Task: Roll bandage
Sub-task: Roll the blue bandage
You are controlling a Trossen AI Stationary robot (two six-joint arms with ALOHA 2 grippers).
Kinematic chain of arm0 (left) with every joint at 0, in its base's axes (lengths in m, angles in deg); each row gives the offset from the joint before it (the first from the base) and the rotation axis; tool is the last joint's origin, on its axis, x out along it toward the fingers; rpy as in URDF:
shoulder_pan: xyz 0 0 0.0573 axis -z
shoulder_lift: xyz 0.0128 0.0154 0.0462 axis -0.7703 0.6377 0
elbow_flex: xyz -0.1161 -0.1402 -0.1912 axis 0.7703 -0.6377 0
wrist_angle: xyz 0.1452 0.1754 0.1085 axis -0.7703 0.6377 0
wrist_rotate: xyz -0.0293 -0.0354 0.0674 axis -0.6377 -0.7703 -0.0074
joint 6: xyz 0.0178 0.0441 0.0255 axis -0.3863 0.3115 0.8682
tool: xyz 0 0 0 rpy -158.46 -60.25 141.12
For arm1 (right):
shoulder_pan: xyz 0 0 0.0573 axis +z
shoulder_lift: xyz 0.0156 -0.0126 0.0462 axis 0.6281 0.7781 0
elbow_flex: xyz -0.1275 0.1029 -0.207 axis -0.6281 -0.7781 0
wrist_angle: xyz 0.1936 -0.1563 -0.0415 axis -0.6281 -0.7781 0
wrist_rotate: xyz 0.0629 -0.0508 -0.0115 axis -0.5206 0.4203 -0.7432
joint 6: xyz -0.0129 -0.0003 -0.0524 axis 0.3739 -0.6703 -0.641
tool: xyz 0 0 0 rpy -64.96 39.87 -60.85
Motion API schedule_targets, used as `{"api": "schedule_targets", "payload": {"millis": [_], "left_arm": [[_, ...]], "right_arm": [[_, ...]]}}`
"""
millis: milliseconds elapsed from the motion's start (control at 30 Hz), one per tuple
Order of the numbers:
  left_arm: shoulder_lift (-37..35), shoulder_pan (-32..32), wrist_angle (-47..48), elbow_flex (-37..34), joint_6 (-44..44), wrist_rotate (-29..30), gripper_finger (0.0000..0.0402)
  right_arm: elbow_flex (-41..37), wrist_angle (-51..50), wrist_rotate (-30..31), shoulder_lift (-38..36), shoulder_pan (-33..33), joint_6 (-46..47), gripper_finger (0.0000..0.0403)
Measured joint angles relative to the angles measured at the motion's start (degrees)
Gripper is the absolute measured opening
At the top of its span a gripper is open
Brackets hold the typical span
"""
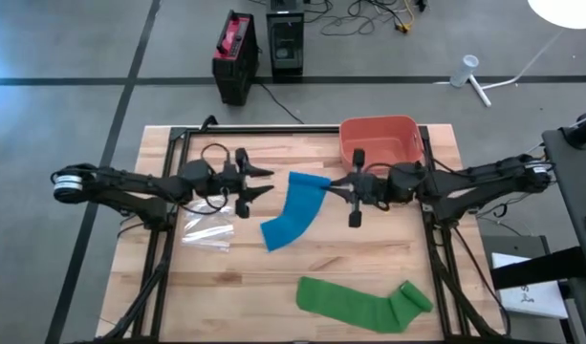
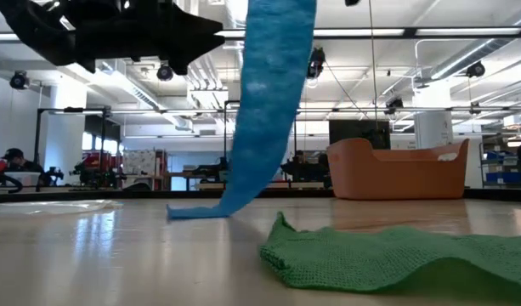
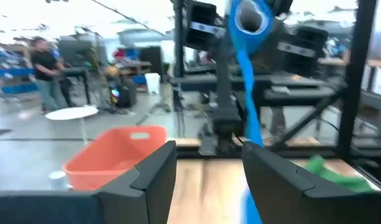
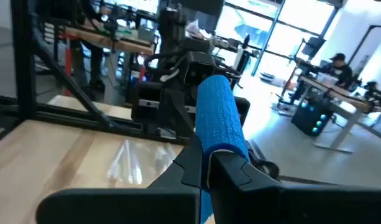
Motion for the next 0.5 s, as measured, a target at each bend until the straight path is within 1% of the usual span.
{"api": "schedule_targets", "payload": {"millis": [67,200,333,400,500], "left_arm": [[-0.04,-1.33,0.77,0.43,-0.06,-1.2,0.0183],[0.71,-2.94,5.18,2.68,-0.04,-8.87,0.0194],[1.74,-2.78,9.84,4.15,-1.48,-14.91,0.0202],[2.89,-2.26,10.08,4.05,-3.47,-16.33,0.0205],[4.85,-1.46,9.74,3.58,-5.44,-16.49,0.0206]], "right_arm": [[3.29,-1.25,-0.29,1.18,-0.62,-1.17,0.0003],[9.56,-7.09,-1.93,3.13,-1.48,-3.88,0.0003],[14.61,-13.2,-3.14,4.04,-1.69,-6.74,0.0003],[15.85,-14.36,-3.09,4.32,-1.71,-7.98,0.0002],[15.8,-14.84,-3.58,4.6,-1.71,-10.12,0.0002]]}}
